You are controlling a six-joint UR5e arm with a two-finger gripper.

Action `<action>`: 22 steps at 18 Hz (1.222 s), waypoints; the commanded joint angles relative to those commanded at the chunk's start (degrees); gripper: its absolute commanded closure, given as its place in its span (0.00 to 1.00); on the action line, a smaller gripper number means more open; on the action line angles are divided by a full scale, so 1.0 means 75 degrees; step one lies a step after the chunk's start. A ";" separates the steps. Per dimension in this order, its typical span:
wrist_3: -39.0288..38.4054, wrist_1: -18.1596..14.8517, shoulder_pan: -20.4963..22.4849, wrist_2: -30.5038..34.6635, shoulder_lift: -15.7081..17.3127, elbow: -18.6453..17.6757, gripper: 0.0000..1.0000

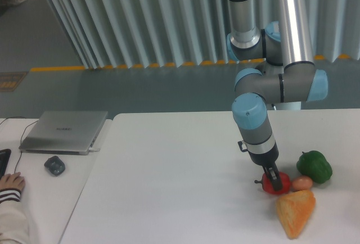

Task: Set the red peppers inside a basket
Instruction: 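Lift the red pepper up off the table, then carry the red pepper away from the other vegetables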

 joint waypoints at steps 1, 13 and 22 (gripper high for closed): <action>0.0000 0.0000 0.0012 -0.0047 0.0023 0.0035 0.38; -0.0071 -0.0070 0.0855 -0.1359 0.0785 0.0481 0.42; 0.1779 -0.0106 0.1804 -0.0752 0.0938 0.0610 0.44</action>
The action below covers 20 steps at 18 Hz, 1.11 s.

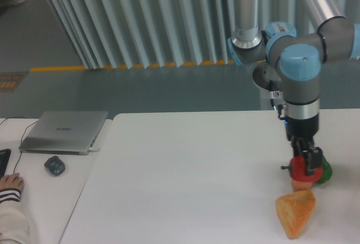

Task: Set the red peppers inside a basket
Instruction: 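Carry the red pepper away from the other vegetables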

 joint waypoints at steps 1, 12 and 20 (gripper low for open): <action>0.0385 0.0012 0.0233 0.0106 0.0000 0.0012 0.44; 0.1372 0.0562 0.1805 0.0083 -0.0222 0.0246 0.44; 0.1350 0.1628 0.2532 0.0107 -0.0936 0.0340 0.43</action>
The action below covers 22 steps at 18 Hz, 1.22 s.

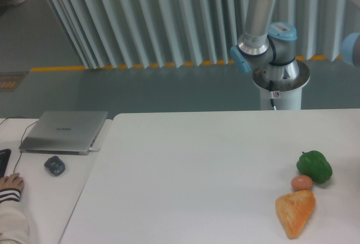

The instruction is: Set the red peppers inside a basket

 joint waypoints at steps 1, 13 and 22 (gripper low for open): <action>0.0000 0.0060 0.0070 0.0012 -0.0082 0.0035 0.43; -0.0024 -0.0045 -0.0291 -0.0011 0.0115 -0.0023 0.00; -0.0410 -0.1860 -0.1581 -0.0023 0.0315 0.0223 0.00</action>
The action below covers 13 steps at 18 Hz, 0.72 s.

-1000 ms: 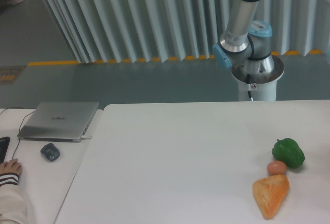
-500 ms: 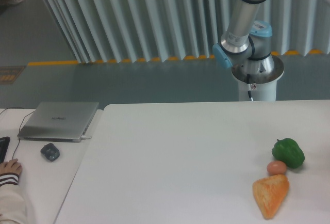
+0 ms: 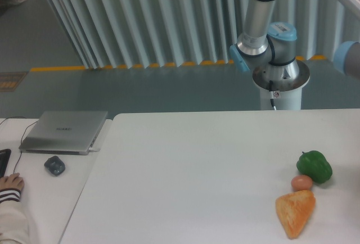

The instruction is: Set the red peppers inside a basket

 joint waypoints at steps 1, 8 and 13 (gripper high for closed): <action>0.0000 -0.0141 -0.0036 -0.0012 0.0012 0.0000 0.00; -0.0012 -0.1278 -0.0247 -0.1285 0.0304 -0.0117 0.00; -0.0386 -0.1443 -0.0458 -0.2086 0.0527 -0.0398 0.00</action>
